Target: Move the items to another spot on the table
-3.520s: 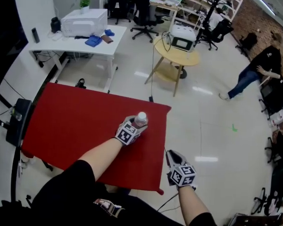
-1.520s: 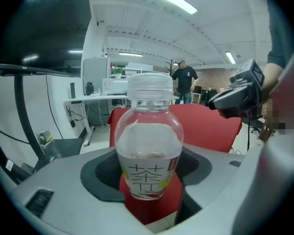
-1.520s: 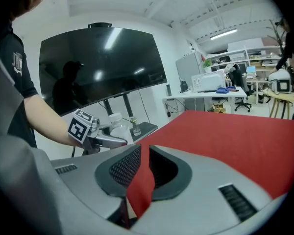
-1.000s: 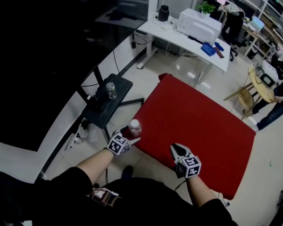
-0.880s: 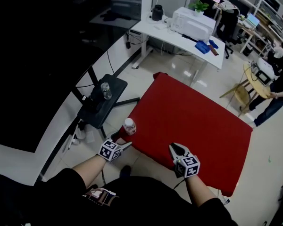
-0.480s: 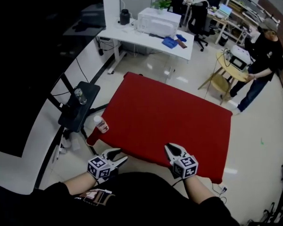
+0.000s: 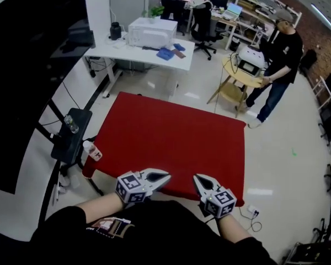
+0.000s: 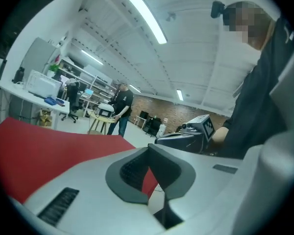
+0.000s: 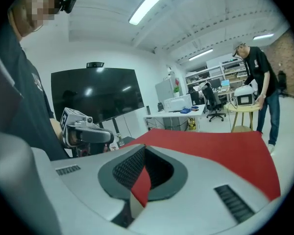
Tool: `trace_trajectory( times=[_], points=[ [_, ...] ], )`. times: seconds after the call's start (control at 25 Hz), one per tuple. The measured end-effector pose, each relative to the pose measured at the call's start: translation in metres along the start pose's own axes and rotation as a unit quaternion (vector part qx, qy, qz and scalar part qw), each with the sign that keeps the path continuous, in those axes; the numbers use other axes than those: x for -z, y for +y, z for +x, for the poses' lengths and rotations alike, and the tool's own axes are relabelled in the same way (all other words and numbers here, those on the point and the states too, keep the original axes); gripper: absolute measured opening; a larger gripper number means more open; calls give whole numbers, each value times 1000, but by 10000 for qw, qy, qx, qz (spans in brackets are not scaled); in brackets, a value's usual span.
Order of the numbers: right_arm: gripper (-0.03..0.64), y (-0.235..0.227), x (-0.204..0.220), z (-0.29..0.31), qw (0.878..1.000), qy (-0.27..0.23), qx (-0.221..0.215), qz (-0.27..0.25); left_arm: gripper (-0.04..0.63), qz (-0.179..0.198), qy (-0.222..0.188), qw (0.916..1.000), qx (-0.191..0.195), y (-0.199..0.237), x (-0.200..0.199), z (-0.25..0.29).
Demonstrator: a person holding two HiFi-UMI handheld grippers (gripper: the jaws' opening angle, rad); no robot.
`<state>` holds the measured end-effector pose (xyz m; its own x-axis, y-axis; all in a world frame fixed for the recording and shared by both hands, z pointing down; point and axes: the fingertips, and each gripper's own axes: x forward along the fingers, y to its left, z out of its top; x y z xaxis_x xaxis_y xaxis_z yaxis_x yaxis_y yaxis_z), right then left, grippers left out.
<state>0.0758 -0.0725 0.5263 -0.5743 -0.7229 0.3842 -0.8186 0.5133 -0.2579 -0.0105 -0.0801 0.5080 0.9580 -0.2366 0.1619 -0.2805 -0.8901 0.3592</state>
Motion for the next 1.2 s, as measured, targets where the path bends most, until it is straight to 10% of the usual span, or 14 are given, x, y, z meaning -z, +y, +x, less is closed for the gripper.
trace_trajectory(
  times=[0.24,1.2],
  points=[
    [2,-8,3,-28,9976,-390,249,520,0,389,501,9980,49,-20,5,19],
    [2,0,2,-42,9993,-329,-89,179,0,-102,302,9993,-177,-28,15,34]
  ],
)
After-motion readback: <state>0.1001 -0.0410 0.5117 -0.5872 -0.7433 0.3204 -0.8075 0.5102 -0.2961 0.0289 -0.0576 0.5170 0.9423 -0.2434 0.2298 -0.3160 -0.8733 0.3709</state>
